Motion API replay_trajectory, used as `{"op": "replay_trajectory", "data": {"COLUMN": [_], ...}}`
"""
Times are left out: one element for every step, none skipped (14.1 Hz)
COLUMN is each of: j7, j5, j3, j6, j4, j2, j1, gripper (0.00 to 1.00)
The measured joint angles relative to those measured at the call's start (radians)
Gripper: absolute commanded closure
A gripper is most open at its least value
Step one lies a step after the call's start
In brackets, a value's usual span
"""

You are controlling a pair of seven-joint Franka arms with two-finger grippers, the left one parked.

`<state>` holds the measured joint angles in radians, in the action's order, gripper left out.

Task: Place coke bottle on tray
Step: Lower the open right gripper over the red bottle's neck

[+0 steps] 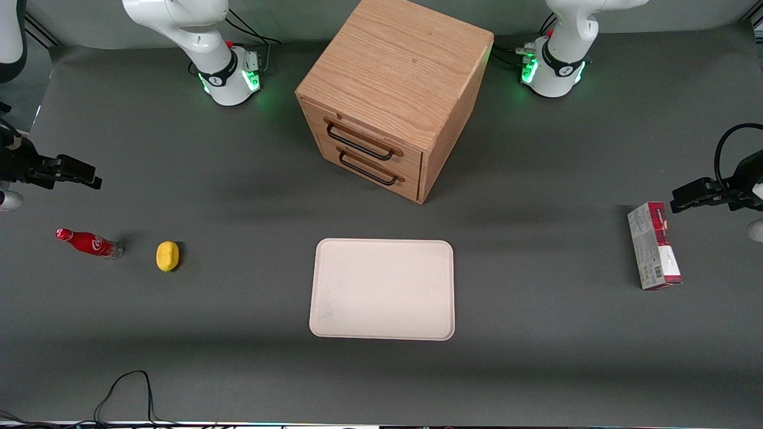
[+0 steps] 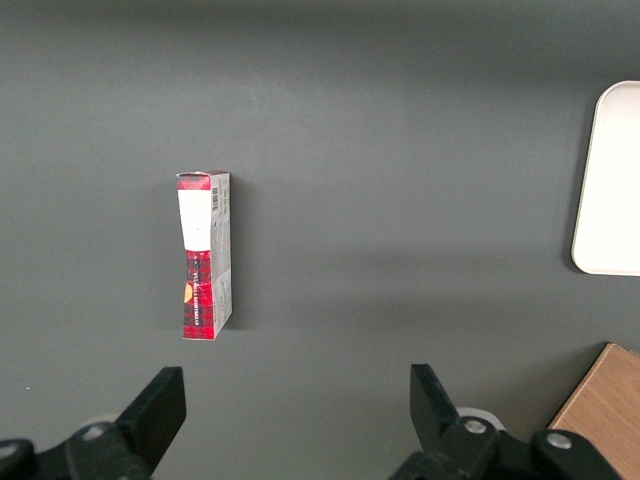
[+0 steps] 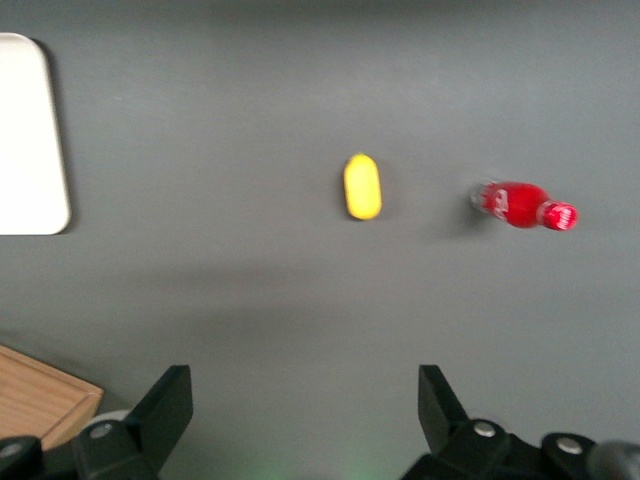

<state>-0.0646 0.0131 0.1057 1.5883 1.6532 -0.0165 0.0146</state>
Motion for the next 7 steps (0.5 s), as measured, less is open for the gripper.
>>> {"op": "replay_trajectory", "data": {"j7": [-0.046,-0.104,-0.16,-0.214,-0.264,-0.313,-0.358], "j5": [0.004,0.005,0.005,0.005,0.005,0.005,0.005], "j3": [0.023,0.056,0.091,0.127,0.16,0.191,0.22], "j6": [0.004,0.017,0.041,0.072,0.104,0.137,0.17], "j4": [0.006,0.013,0.022,0.032,0.043,0.053,0.063], "j2": [0.0,-0.002,-0.005,-0.01,-0.019,-0.032,-0.047], "j1": [0.004,0.006,0.008,0.01,0.013,0.014,0.016], "gripper": [0.0,0.0,0.0,0.0,0.0,0.0,0.0]}}
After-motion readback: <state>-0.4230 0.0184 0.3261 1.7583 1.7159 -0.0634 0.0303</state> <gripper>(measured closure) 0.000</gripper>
